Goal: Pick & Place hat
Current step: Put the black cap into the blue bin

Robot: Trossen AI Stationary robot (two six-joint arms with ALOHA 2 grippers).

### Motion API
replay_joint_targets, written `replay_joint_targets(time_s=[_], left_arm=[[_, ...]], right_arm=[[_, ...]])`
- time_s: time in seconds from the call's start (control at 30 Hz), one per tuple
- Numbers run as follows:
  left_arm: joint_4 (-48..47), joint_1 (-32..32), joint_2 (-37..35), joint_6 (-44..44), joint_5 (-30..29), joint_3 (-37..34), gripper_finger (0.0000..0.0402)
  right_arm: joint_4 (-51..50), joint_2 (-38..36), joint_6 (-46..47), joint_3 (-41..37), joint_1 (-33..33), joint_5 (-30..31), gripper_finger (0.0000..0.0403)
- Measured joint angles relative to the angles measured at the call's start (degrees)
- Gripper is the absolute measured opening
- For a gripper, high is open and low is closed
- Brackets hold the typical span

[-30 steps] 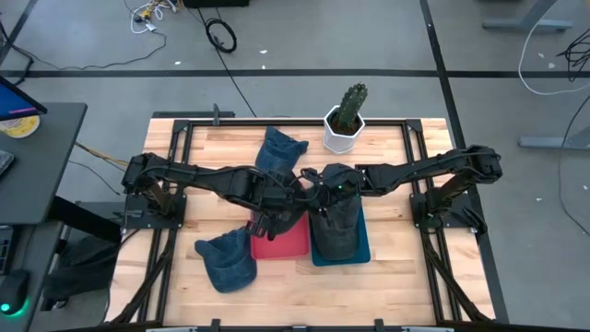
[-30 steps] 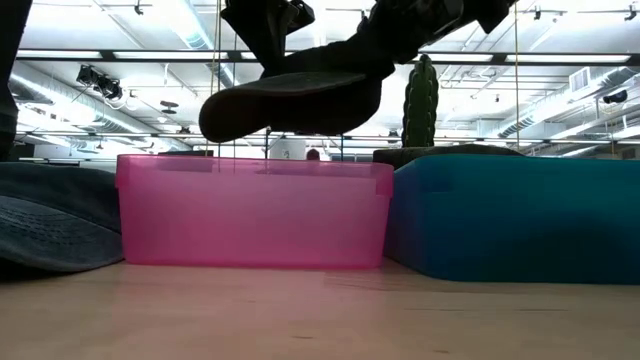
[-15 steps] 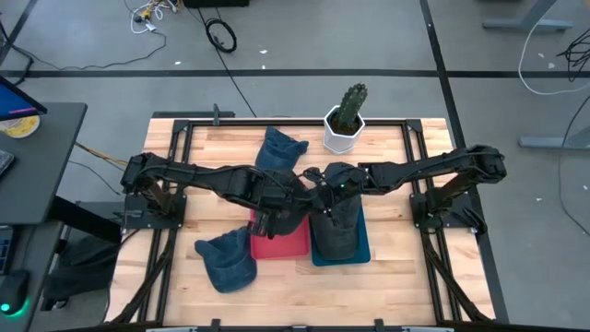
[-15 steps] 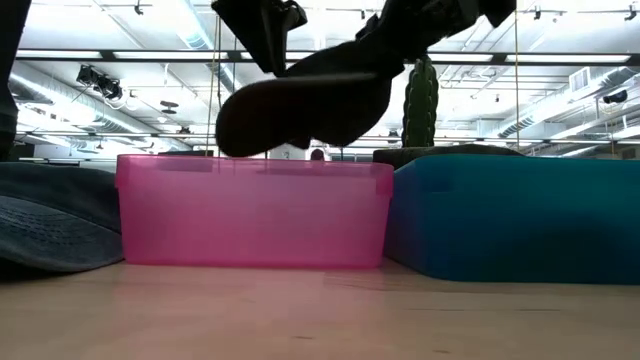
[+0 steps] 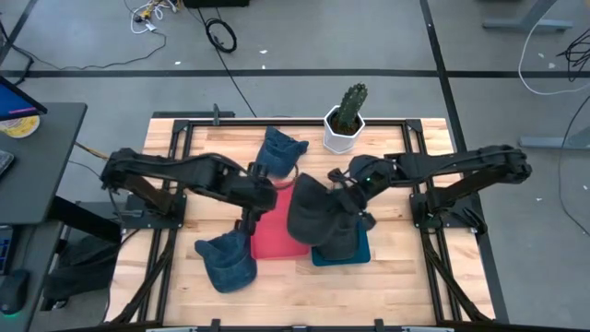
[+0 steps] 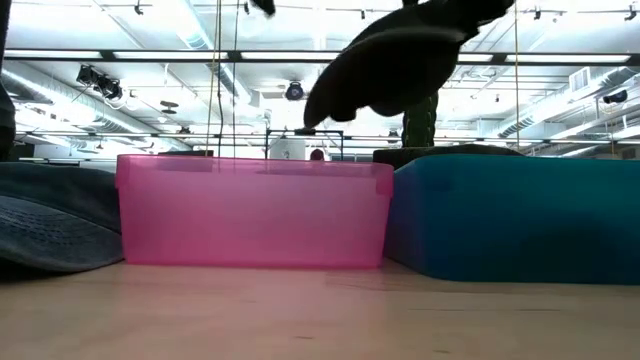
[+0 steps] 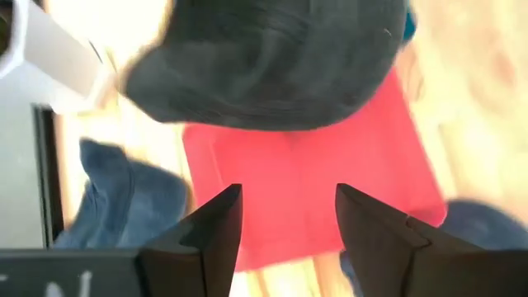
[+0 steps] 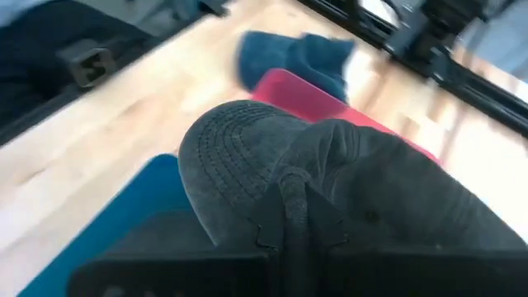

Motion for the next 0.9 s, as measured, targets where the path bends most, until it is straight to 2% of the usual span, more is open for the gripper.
replay_joint_targets(time_s=[0.17,0.4,0.6,0.9], left_arm=[[2.36,-0.23,-3.49,1.37,0.14,0.04,0.0184],[4.7,-0.55,-7.15,3.28,3.4,-3.36,0.0177],[13.78,0.28,-13.82,4.83,3.79,-13.77,0.0177],[34.05,2.29,-23.88,1.52,3.8,-34.33,0.0177]], right_arm=[[-3.96,-2.32,-5.19,0.0,0.0,-7.42,0.0011],[-11.86,-2.88,-8.31,-0.69,0.24,-7.83,0.0011],[-12.69,-3.17,-9.02,-3.05,0.51,-11.04,0.0011],[-9.12,-3.96,-13.94,-9.65,-0.38,-10.7,0.0011]])
